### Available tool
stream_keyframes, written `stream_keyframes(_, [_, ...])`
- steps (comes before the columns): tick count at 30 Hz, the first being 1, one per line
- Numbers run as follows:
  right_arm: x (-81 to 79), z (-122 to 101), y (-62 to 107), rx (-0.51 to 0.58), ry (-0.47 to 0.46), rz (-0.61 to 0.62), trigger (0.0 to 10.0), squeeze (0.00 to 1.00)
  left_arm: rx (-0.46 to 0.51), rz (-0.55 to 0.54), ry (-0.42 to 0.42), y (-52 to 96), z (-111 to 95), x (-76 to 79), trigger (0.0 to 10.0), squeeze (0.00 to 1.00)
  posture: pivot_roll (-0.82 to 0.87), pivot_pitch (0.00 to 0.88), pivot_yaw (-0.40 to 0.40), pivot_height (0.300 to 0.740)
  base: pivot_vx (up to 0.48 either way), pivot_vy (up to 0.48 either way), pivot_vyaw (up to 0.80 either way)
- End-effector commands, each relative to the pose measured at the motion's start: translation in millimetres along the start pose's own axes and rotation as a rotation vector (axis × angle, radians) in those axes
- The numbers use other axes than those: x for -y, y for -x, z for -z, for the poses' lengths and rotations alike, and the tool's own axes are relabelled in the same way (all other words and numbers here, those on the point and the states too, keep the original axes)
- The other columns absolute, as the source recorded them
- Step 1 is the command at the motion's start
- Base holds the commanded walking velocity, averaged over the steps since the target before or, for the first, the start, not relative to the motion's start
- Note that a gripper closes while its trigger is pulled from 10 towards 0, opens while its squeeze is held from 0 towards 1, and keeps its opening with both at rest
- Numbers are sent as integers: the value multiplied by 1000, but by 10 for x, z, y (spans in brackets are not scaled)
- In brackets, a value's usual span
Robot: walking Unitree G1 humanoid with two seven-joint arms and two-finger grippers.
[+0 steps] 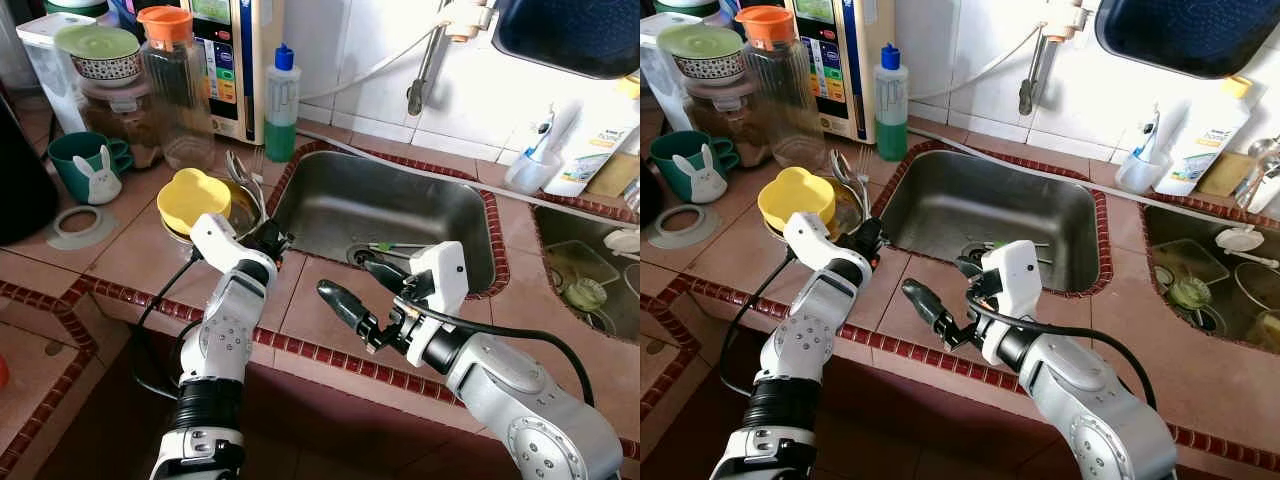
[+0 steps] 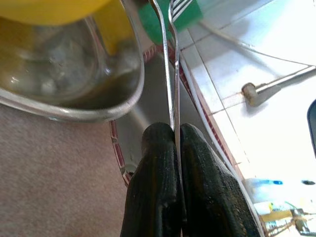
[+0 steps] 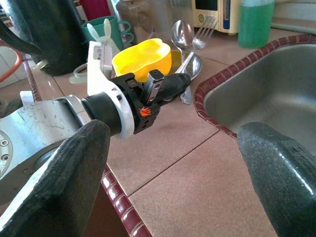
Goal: Kitchen organization
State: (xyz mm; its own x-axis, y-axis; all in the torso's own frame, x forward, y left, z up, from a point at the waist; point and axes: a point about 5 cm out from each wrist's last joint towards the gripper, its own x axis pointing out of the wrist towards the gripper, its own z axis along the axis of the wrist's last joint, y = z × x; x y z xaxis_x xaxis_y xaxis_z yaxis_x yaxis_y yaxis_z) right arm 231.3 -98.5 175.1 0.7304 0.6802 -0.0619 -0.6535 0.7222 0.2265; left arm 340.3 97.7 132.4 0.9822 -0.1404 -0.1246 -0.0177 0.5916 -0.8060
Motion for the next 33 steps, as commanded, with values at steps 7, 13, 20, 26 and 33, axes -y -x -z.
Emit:
stream_keyframes(7, [35, -17, 11, 5, 8, 16, 10000, 0, 62, 31, -1, -10, -42, 231, 10000, 0, -3, 43, -71, 740, 0, 0, 0])
stream_keyframes(13, [34, -15, 11, 6, 7, 15, 10000, 0, 116, 39, -36, -3, -154, 289, 10000, 0, -1, 44, -70, 740, 0, 0, 0])
stream_keyframes(20, [39, -12, 4, 6, 6, 14, 10000, 0, 148, -40, 63, 40, -253, 313, 10000, 0, 2, 43, -71, 740, 0, 0, 0])
stream_keyframes(26, [45, -13, -3, 6, 8, 13, 10000, 0, 113, -94, 125, 119, -200, 244, 10000, 0, 9, 42, -72, 740, 0, 0, 0])
stream_keyframes(33, [45, -23, -20, 12, 10, 10, 10000, 0, 43, -142, 176, 128, -109, 227, 10000, 0, 9, 38, -68, 740, 0, 0, 0])
